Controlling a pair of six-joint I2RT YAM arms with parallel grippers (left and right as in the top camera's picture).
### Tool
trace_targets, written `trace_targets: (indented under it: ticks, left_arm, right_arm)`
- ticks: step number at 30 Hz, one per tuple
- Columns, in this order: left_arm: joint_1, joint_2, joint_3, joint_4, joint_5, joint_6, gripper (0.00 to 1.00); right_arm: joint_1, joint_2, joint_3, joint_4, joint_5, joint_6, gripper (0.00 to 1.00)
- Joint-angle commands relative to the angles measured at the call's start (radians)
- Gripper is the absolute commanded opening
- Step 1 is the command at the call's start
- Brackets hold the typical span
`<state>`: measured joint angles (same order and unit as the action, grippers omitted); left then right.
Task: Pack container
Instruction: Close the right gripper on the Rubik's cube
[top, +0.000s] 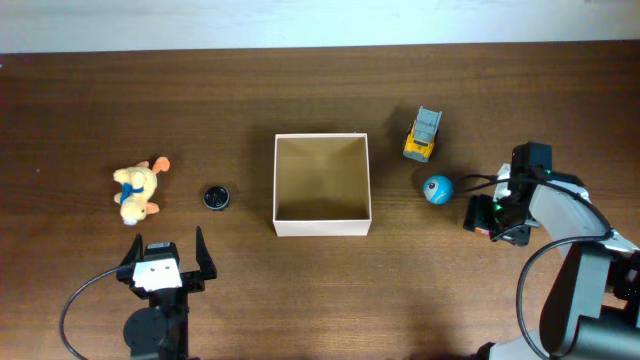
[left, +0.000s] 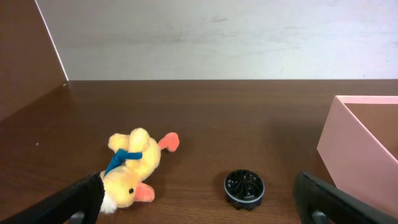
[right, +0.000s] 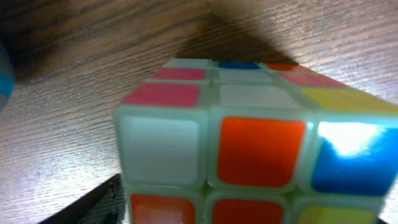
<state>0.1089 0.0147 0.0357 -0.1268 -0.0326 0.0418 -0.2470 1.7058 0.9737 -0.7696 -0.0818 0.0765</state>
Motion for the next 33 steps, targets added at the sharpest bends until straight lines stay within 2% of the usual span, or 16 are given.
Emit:
trace_targets:
  ticks: [1, 8, 23, 31, 33]
  left_arm:
    - [0.005, -0.010, -0.005, 0.002, 0.011, 0.015, 0.99]
    - [0.005, -0.010, -0.005, 0.002, 0.011, 0.015, 0.99]
    - [0.005, -0.010, -0.005, 0.002, 0.011, 0.015, 0.99]
    - [0.005, -0.010, -0.005, 0.002, 0.011, 0.016, 0.99]
    - [0.005, -0.010, -0.005, 0.002, 0.011, 0.015, 0.99]
  right_arm:
    - [0.005, 0.003, -0.004, 0.008, -0.013, -0.001, 0.71]
    - [0.004, 0.003, -0.004, 0.040, -0.003, -0.002, 0.76]
    - [0.003, 0.003, -0.004, 0.083, 0.094, -0.003, 0.76]
    - [0.003, 0.003, -0.004, 0.105, 0.094, -0.003, 0.57]
    - [0.003, 0.003, -0.004, 0.105, 0.094, -0.003, 0.56]
